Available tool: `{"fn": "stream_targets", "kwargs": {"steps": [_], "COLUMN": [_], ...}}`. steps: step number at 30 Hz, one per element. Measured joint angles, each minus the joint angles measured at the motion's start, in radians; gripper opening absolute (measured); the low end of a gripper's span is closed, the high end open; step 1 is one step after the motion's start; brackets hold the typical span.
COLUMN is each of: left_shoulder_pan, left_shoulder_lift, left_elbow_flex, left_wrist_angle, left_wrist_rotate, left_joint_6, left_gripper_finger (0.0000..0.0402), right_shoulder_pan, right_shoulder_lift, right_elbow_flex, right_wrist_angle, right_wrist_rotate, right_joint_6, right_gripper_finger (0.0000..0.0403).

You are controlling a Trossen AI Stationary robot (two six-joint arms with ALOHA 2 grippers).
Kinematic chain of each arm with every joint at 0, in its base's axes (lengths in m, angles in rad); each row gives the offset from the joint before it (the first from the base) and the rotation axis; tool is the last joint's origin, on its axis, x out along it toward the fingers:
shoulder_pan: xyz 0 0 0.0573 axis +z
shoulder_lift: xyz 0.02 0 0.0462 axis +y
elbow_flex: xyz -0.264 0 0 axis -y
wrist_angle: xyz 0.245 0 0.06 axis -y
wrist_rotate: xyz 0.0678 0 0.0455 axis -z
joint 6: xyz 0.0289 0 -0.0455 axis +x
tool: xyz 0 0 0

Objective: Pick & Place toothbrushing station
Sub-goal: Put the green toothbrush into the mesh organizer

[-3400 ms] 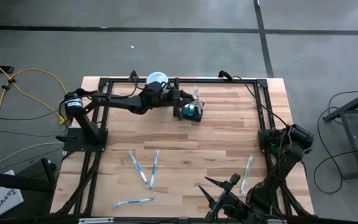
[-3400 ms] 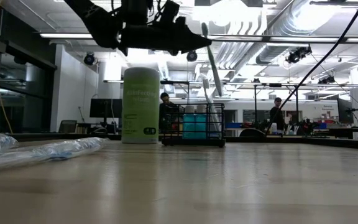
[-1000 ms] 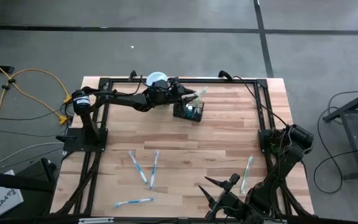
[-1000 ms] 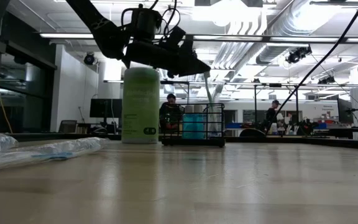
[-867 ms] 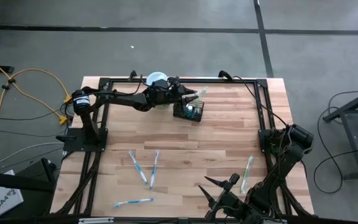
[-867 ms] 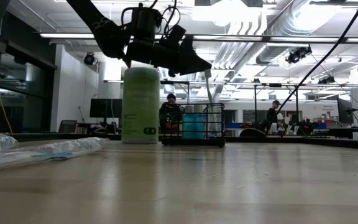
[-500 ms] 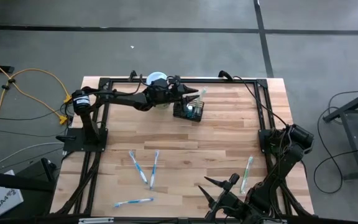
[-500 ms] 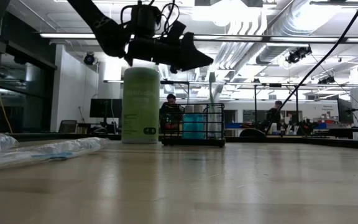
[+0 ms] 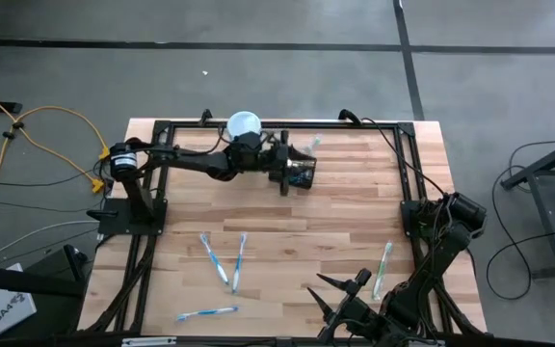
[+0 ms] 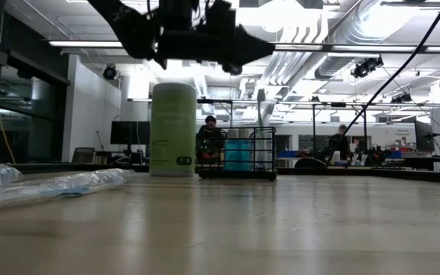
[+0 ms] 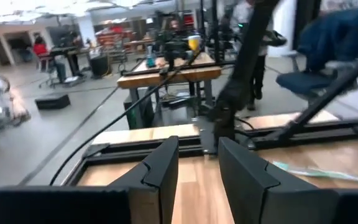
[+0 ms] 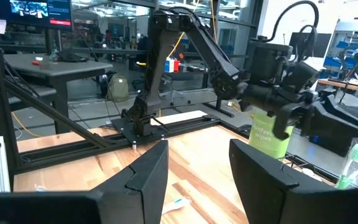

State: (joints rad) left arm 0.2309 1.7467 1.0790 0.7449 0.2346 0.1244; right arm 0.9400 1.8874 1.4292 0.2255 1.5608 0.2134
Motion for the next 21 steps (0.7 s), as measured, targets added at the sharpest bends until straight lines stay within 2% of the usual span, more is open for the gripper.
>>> {"fn": "stream_targets", "kwargs": {"steps": [5, 7, 11, 16, 21], "left_shoulder_pan": [-0.069, -0.086, -0.1, -0.102, -0.124], "left_shoulder_lift": [-0.087, -0.137, -0.25, -0.383, -0.475], "left_elbow_flex": [0.0, -0.001, -0.003, -0.003, -0.004], "left_wrist_angle": [-0.162, -0.241, -0.393, -0.577, -0.779], "left_wrist_rotate": [-0.125, -0.137, -0.104, 0.001, 0.019], "left_joint_6": [0.127, 0.137, 0.132, 0.102, 0.101], "left_gripper_finger": [0.0111, 0.0111, 0.0111, 0.0111, 0.0111], "right_shoulder_pan": [0.022, 0.033, 0.044, 0.037, 0.018], "right_shoulder_lift": [0.0, 0.0, 0.0, 0.0, 0.0], "right_elbow_flex": [0.0, 0.0, 0.0, 0.0, -0.001], "right_wrist_angle": [-0.018, -0.021, -0.038, -0.062, -0.093], "right_wrist_rotate": [0.006, 0.007, 0.008, 0.009, 0.01], "right_joint_6": [0.0, 0.0, 0.002, 0.045, 0.129], "right_gripper_finger": [0.0161, 0.0161, 0.0161, 0.0161, 0.0161]}}
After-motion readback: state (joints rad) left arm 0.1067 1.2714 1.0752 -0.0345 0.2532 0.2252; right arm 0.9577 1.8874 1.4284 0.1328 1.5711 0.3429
